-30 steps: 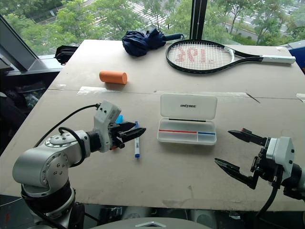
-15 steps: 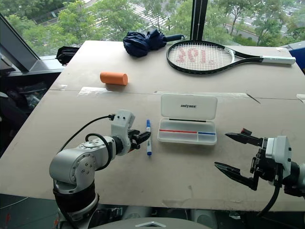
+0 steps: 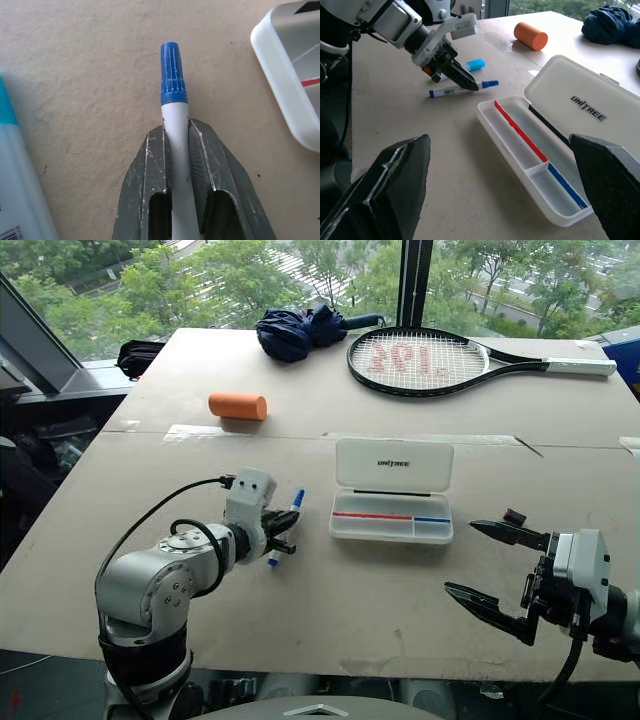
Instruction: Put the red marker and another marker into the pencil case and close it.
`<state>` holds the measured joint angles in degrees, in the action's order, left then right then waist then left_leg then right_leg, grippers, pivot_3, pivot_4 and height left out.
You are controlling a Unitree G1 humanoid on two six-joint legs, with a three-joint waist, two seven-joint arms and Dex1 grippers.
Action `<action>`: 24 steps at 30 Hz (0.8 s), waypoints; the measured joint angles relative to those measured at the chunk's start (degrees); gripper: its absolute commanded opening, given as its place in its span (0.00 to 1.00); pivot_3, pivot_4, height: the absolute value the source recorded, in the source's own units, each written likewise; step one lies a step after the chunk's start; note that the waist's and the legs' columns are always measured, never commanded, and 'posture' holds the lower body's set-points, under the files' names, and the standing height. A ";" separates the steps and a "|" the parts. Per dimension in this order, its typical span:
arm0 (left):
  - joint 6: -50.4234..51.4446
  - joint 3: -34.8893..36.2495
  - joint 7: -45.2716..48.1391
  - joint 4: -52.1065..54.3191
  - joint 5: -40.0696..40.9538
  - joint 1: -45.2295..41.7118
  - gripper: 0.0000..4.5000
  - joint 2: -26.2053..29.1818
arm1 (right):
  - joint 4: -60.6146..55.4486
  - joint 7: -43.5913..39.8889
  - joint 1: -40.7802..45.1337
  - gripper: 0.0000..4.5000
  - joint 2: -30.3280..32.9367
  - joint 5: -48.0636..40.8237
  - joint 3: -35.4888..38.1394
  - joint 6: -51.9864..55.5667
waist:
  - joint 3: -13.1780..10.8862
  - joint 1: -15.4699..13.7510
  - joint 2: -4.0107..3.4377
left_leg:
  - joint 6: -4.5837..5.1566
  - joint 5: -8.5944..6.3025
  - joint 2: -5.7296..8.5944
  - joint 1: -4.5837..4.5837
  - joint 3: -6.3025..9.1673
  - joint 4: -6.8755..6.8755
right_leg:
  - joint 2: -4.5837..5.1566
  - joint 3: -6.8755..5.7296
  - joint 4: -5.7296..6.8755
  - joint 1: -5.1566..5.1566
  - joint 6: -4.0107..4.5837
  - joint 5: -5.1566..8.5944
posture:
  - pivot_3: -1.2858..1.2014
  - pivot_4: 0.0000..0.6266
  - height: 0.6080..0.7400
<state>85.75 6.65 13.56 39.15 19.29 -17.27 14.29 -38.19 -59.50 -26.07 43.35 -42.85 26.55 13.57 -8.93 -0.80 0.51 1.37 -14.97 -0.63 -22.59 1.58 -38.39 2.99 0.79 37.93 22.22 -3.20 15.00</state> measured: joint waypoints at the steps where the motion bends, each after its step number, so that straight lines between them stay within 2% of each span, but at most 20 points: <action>1: -0.66 1.75 3.48 0.07 2.45 -1.63 0.01 1.27 | -0.34 0.41 -0.01 1.00 -0.19 -0.11 0.03 0.05 | -0.02 -0.09 0.03 | 0.00 0.00 0.02 -0.04 0.02 -0.01 | 0.02 -0.03 -0.01 0.00 0.00 0.00 | 0.52 0.24 0.93; 2: -1.79 2.03 10.09 0.02 7.09 -4.91 0.01 6.89 | -0.81 1.17 -0.06 1.00 -0.74 -0.17 0.04 0.12 | -0.10 -0.16 0.15 | -0.03 0.02 0.04 -0.14 0.11 -0.03 | 0.02 -0.14 0.00 0.06 0.01 0.01 | 0.52 0.24 0.93; 4: -4.45 1.27 18.04 -0.21 11.25 -9.53 0.01 13.41 | -1.34 1.65 -0.59 1.00 -0.97 -0.18 0.51 0.11 | -0.10 -0.16 0.15 | -0.04 0.02 0.07 -0.15 0.03 -0.02 | 0.07 -0.28 -0.04 0.08 0.02 0.01 | 0.52 0.24 0.93; 6: -8.89 -3.66 26.82 -3.02 13.75 -14.58 0.01 20.00 | -1.31 2.20 -1.55 1.00 -1.67 -0.10 1.01 0.08 | -0.09 -0.14 0.12 | -0.04 0.02 0.21 -0.16 -0.06 0.00 | 0.12 -0.23 -0.13 0.08 0.01 0.01 | 0.52 0.24 0.93; 7: -13.63 -9.75 33.35 -7.26 13.70 -18.44 0.01 23.05 | -1.23 2.30 -2.72 1.00 -2.29 0.12 1.71 -0.13 | -0.09 -0.25 0.12 | -0.03 0.02 0.25 -0.16 -0.08 0.00 | 0.13 -0.22 -0.17 0.07 0.00 0.01 | 0.52 0.24 0.93; 9: -18.99 -15.73 39.09 -12.24 12.49 -21.73 0.01 24.20 | -1.20 2.30 -3.66 1.00 -2.86 0.34 2.13 -0.39 | -0.11 -0.07 0.13 | -0.02 0.01 0.27 -0.16 -0.12 0.01 | 0.12 -0.15 -0.20 0.07 -0.01 0.00 | 0.52 0.24 0.93; 10: -24.79 -22.23 44.20 -17.76 9.93 -25.81 0.01 24.49 | -1.11 2.26 -5.20 1.00 -3.73 0.66 3.41 -0.77 | -0.13 -0.22 0.16 | -0.02 0.01 0.30 -0.18 -0.11 0.00 | 0.10 -0.19 -0.21 0.07 -0.01 0.00 | 0.52 0.24 0.93; 13: -36.86 -33.01 51.81 -31.25 2.47 -34.59 0.01 21.57 | -0.97 1.75 -8.49 1.00 -5.12 1.18 6.92 -1.91 | -0.14 -0.34 0.16 | -0.01 0.01 0.32 -0.21 -0.14 -0.01 | 0.06 -0.21 -0.22 0.06 -0.01 0.01 | 0.52 0.24 0.93; 17: -50.51 -40.97 56.71 -47.12 -6.09 -41.81 0.01 14.51 | -1.60 1.58 -12.06 1.00 -6.98 1.63 9.38 -2.87 | -0.18 0.13 0.18 | 0.04 -0.02 0.29 -0.24 -0.16 0.01 | 0.02 -0.10 -0.22 0.13 -0.07 0.03 | 0.52 0.24 0.93; 19: -56.41 -43.85 58.47 -55.41 -10.20 -44.41 0.01 10.17 | -3.43 2.37 -13.56 1.00 -7.89 1.78 10.38 -2.95 | -0.20 0.31 0.17 | 0.09 -0.04 0.27 -0.29 -0.22 0.01 | -0.02 0.00 -0.17 0.24 -0.10 0.04 | 0.52 0.24 0.93; 24: -62.44 -45.55 61.46 -64.30 -14.87 -45.96 0.01 5.74 | -5.89 3.53 -15.33 1.00 -9.02 1.94 10.72 -3.04 | -0.25 0.69 0.15 | 0.13 -0.07 0.22 -0.38 -0.27 0.01 | -0.08 0.08 -0.01 0.47 -0.14 0.07 | 0.52 0.24 0.93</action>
<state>23.31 -38.89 75.02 -25.14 4.42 -63.23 20.03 -44.08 -55.97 -41.40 34.33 -40.90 37.27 10.53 -9.17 -0.11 0.66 1.50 -15.04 -0.41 -22.96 1.31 -38.38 2.91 0.88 37.92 22.69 -3.34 15.07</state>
